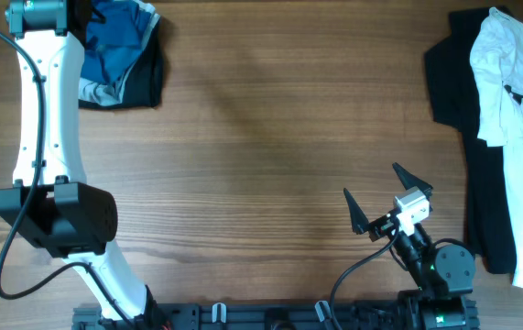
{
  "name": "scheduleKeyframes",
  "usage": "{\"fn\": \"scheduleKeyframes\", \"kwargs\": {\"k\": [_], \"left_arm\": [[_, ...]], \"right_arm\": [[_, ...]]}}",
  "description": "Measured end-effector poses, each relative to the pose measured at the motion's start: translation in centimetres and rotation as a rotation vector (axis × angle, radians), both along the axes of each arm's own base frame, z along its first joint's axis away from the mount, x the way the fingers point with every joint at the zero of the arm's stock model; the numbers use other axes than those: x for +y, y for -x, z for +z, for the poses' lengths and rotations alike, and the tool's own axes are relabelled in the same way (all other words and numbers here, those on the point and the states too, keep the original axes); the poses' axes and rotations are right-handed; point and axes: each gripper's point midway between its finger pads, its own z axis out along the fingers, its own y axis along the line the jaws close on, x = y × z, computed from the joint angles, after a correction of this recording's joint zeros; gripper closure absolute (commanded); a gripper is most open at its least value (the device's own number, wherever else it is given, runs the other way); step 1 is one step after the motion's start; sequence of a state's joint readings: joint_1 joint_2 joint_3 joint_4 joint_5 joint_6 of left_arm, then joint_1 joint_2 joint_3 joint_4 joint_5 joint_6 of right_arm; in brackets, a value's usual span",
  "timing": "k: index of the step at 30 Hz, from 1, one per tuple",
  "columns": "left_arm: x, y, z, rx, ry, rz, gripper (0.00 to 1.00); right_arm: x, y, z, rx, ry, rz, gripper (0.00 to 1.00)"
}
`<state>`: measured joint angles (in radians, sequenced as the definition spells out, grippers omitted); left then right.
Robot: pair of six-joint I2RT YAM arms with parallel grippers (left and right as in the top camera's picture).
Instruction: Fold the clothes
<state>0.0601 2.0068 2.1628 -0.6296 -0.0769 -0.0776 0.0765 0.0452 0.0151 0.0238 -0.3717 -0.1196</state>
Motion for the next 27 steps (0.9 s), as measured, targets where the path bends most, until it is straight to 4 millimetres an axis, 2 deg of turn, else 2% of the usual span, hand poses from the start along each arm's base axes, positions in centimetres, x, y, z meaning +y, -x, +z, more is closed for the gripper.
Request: {"fn": "scheduleKeyframes", "kwargs": {"k": [9, 11, 13, 15, 16, 18, 20, 21, 23, 27], "left_arm": [[0.0, 0.0, 0.0, 0.0, 0.0, 0.0, 0.0], [-0.5, 0.3, -0.6, 0.027, 0.001, -0.007, 0.0], [-1.6, 1.4, -1.8, 0.098, 0.005, -0.023, 0.0], [-4.8, 3.2, -2.6, 0.176, 0.005, -0.08, 0.0], [-7.3, 4.5, -2.3, 0.199, 0.0, -0.126, 0.0], [-12.0, 7.6, 0.3, 0.188, -0.006, -0.224, 0.0], [-14.1, 9.8, 2.7, 0.15, -0.007, -0.276, 0.0], [-15.3, 11.9, 5.0, 0.115, -0.007, -0.311, 0.0], [-16.0, 16.1, 8.6, 0.06, -0.005, -0.348, 0.0], [-13.9, 23.0, 13.2, -0.02, 0.007, -0.342, 0.0]], "right_arm": [[0.0, 0.2, 0.7, -0.03, -0.002, 0.0, 0.01], [0.0, 0.2, 0.6, -0.03, -0.002, 0.0, 0.0], [0.0, 0.2, 0.6, -0.03, -0.002, 0.0, 0.0], [0.0, 0.2, 0.6, -0.03, -0.002, 0.0, 0.0], [0.0, 0.2, 0.6, -0.029, -0.002, 0.0, 0.0], [0.0, 0.2, 0.6, -0.03, -0.002, 0.0, 0.0], [0.0, 0.2, 0.6, -0.029, -0.002, 0.0, 0.0], [0.0, 0.2, 0.6, -0.029, -0.002, 0.0, 0.0], [0.0, 0.2, 0.6, -0.029, -0.002, 0.0, 0.0], [0.0, 0.2, 0.5, -0.029, -0.002, 0.0, 0.0]]}}
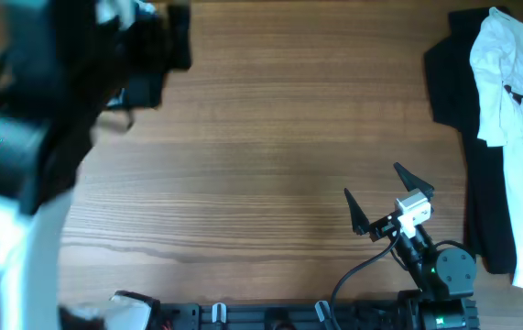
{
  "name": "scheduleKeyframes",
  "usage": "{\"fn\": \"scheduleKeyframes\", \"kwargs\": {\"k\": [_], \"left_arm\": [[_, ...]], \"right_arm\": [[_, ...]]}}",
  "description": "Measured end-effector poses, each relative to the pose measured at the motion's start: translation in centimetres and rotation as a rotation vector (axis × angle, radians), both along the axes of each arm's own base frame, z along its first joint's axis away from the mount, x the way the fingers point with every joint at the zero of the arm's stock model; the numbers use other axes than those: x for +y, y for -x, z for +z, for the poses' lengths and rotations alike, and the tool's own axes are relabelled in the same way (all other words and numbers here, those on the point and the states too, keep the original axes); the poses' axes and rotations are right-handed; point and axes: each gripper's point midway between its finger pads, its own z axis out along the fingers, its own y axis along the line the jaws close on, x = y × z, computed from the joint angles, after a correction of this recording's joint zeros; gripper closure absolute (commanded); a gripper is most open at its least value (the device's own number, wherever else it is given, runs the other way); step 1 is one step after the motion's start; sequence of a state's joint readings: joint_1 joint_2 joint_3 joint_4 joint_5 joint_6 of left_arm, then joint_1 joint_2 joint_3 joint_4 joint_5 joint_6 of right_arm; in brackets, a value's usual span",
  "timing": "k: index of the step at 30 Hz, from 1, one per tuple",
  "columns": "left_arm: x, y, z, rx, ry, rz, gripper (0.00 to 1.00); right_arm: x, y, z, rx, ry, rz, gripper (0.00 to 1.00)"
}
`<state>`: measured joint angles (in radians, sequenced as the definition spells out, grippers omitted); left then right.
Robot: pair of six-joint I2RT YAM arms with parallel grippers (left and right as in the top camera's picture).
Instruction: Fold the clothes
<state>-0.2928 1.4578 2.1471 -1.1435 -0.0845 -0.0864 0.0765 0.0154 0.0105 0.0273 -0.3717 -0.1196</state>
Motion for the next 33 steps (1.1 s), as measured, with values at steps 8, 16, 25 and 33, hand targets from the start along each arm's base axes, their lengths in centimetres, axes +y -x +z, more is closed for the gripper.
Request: {"fn": "scheduleKeyframes", "kwargs": {"k": [8, 16, 25, 33], "left_arm": [[6.3, 5.1, -2.9, -0.211, 0.168, 0.195, 0.0], [7.8, 7.6, -20.3, -0.333, 0.238, 0.232, 0.0], [9.8, 10.0, -25.4, -0.444, 0.257, 0.283, 0.0], [10.1, 10.4, -23.8, -0.6, 0.275, 0.274, 0.0]], "right_arm": [[-0.1, 0.0, -0.1, 0.0, 0.0, -0.004, 0.0], [-0.2, -0.1, -0.1, 0.001, -0.001, -0.01, 0.0], [-0.2, -0.1, -0.1, 0.001, 0.0, -0.01, 0.0], [-0.2, -0.1, -0.1, 0.001, 0.0, -0.01, 0.0]]}}
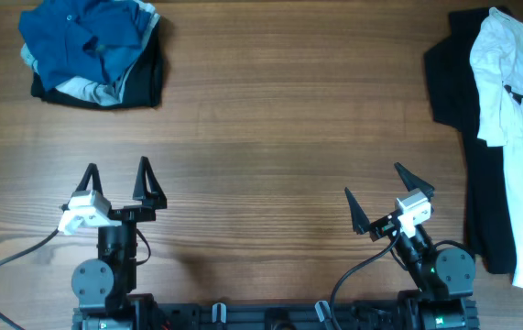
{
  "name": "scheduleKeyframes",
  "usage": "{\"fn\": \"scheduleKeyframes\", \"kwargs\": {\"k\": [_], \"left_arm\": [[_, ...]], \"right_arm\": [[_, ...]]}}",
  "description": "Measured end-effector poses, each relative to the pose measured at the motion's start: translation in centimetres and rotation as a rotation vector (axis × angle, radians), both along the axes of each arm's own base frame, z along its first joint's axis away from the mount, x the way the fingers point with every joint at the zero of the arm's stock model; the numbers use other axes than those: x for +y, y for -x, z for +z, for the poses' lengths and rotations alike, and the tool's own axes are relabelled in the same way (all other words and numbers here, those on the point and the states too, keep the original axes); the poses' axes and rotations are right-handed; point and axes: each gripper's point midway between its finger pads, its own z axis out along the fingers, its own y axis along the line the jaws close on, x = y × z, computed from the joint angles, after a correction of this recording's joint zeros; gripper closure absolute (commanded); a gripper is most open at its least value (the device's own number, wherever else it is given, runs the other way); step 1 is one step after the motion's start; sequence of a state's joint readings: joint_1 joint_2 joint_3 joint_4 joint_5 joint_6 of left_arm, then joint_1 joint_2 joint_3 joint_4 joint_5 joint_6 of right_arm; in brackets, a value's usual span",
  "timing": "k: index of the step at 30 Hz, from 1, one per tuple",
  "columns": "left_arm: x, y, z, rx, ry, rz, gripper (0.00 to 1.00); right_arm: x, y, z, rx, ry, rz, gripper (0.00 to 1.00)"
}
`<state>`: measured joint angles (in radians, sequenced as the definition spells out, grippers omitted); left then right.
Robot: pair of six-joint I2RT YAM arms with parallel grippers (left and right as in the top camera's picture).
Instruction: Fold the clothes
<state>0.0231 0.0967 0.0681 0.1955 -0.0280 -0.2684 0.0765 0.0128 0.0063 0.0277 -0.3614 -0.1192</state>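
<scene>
A stack of folded clothes (92,55) with a blue shirt on top lies at the far left corner of the wooden table (270,137). At the right edge lies a heap of unfolded clothes, a white shirt (517,137) over a black garment (467,92). My left gripper (117,177) rests open near the front left, nothing between its fingers. My right gripper (380,188) rests open near the front right, also holding nothing.
Both arm bases sit at the table's front edge along a black rail (270,316). Cables run from each wrist camera down to the bases.
The left arm, which was raised high and blurred at the far left over the folded stack, now sits drawn back low at the front left with its gripper open. The right arm is unchanged.
First the left arm reached out to the far left corner at the blue shirt on the stack. Then it was lifted and blurred near the camera. Now it is back at its base, with the blue shirt left on top of the stack. The right arm stayed put.
</scene>
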Motion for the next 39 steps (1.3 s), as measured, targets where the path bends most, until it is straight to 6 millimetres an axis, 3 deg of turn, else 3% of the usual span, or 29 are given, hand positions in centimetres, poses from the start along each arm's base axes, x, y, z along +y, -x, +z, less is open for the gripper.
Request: {"fn": "scheduleKeyframes", "kwargs": {"k": [9, 18, 39], "left_arm": [[0.0, 0.3, -1.4, -0.003, 0.0, -0.001, 0.0], [-0.7, 0.0, -7.5, 0.241, 0.004, -0.042, 0.0], [-0.7, 0.0, -7.5, 0.241, 0.004, -0.043, 0.0]], "right_arm": [[0.0, 0.0, 0.0, 0.0, 0.0, 0.0, 0.0], [0.0, 0.0, 0.0, 0.0, 0.0, 0.0, 0.0], [0.0, 0.0, 0.0, 0.0, 0.0, 0.0, 0.0]]}}
